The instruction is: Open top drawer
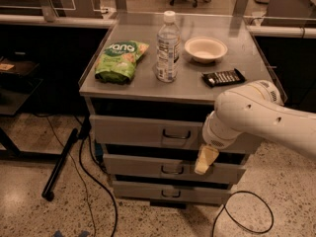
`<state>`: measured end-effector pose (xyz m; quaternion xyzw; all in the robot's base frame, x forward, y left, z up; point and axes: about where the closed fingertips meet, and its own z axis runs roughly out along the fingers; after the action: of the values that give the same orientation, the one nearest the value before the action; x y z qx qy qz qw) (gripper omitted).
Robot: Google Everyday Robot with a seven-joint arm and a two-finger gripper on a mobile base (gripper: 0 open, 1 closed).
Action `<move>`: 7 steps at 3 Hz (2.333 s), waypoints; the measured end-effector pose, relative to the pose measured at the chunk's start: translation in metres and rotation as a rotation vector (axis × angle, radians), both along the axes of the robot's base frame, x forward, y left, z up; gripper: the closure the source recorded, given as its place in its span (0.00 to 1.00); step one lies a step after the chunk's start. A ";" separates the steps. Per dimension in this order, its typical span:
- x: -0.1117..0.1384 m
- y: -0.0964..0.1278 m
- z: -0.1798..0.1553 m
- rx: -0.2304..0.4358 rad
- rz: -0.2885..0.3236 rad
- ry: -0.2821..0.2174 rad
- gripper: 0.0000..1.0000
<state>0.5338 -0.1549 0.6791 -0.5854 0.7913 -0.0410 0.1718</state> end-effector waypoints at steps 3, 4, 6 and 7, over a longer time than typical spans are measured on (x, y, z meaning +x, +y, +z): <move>0.003 0.007 -0.027 -0.003 0.018 0.037 0.00; -0.038 0.006 -0.026 -0.049 0.078 0.093 0.00; -0.124 -0.006 0.036 -0.026 0.071 0.162 0.00; -0.118 -0.008 0.036 -0.034 0.055 0.154 0.00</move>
Offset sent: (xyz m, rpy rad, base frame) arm 0.0072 0.0083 -0.0335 0.0077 0.0380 0.0082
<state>0.4160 -0.1626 0.7153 -0.6110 0.7851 -0.0046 0.1016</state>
